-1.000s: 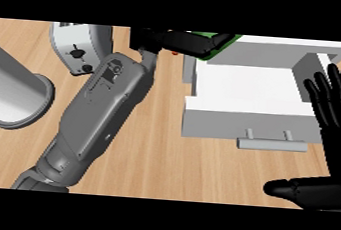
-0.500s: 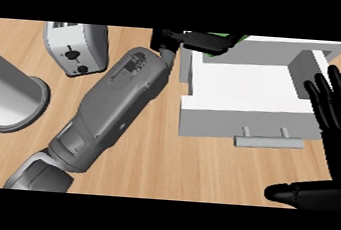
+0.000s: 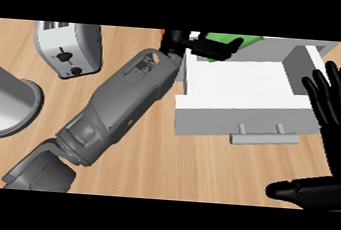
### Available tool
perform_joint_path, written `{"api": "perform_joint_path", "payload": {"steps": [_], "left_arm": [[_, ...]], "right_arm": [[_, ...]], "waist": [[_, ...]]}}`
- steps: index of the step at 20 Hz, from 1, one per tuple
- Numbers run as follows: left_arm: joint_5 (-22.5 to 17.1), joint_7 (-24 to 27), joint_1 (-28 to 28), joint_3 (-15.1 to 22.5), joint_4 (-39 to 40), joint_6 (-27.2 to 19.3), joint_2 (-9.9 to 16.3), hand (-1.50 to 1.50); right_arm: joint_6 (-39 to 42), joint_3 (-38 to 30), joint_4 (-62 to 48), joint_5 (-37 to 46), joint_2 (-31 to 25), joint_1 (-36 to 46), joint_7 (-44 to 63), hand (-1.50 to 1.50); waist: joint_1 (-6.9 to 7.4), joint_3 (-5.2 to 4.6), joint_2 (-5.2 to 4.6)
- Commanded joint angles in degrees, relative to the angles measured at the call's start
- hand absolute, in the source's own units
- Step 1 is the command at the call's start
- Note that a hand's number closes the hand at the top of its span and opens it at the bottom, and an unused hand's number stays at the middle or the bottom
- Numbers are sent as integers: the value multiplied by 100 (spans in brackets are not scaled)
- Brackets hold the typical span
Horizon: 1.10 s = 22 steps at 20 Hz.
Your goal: Pick up the cup, place it into the drawer and close the drawer
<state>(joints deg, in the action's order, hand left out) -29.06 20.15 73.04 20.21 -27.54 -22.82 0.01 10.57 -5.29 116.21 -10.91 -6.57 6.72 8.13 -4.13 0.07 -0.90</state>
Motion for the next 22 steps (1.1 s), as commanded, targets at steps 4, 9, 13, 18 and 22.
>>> {"api": "perform_joint_path", "payload": {"steps": [4,9,13,18,22], "left_arm": [[-437,-264,380,741,303,-296,-1,150],[-363,-82,16,1390,443,-484,-1,-150],[-540,-248,292,1426,508,-562,-1,-150],[-994,87,249,1200,260,-262,-1,-150],[-1337,411,224,1191,-54,-318,-1,-150]], "right_arm": [[107,-48,-30,-129,-36,-21,-50,-150],[27,127,-216,33,61,252,-78,-150],[29,-11,-160,-259,38,406,60,-150],[79,-2,171,-423,173,-52,-83,-150],[211,-14,-3,-712,90,147,112,-150]], "waist": [[-171,4,-20],[-215,4,-52],[-250,3,-64],[-171,0,-30],[-88,-1,-14]]}}
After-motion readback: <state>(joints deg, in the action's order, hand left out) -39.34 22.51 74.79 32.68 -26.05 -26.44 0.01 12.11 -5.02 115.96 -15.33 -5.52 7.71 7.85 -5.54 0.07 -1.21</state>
